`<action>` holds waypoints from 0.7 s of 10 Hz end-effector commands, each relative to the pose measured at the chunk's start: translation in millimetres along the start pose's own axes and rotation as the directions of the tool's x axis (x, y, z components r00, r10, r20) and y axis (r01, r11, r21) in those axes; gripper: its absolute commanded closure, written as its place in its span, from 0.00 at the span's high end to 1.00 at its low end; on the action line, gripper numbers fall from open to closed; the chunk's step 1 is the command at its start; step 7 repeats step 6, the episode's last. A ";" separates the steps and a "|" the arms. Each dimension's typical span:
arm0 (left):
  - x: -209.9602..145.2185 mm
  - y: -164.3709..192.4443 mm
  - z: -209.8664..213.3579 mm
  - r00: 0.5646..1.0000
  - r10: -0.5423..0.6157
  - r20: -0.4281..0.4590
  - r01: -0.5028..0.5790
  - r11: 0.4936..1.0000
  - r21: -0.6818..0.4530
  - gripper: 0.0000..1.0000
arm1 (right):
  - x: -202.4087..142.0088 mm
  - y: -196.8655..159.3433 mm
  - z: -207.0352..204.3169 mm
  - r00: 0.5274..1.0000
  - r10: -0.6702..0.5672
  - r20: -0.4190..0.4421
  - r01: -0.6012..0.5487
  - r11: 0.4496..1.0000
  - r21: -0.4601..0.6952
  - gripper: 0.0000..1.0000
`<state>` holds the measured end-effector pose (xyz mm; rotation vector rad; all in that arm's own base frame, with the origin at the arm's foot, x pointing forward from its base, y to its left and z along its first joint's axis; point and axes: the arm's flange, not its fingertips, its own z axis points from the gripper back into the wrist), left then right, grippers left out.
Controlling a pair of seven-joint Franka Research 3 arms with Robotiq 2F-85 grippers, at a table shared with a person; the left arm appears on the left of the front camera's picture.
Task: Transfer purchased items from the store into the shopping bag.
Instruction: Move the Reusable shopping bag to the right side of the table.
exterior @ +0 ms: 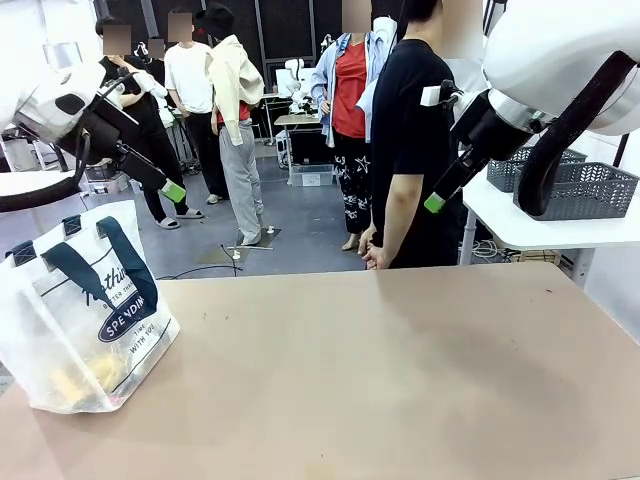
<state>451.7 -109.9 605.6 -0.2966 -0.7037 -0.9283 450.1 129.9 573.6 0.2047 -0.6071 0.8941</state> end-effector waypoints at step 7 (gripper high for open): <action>0.0 0.4 0.1 1.000 0.009 0.001 -0.009 1.000 0.001 1.00 | 1.0 1.7 0.1 1.000 -0.013 -0.016 0.013 1.000 -0.004 1.00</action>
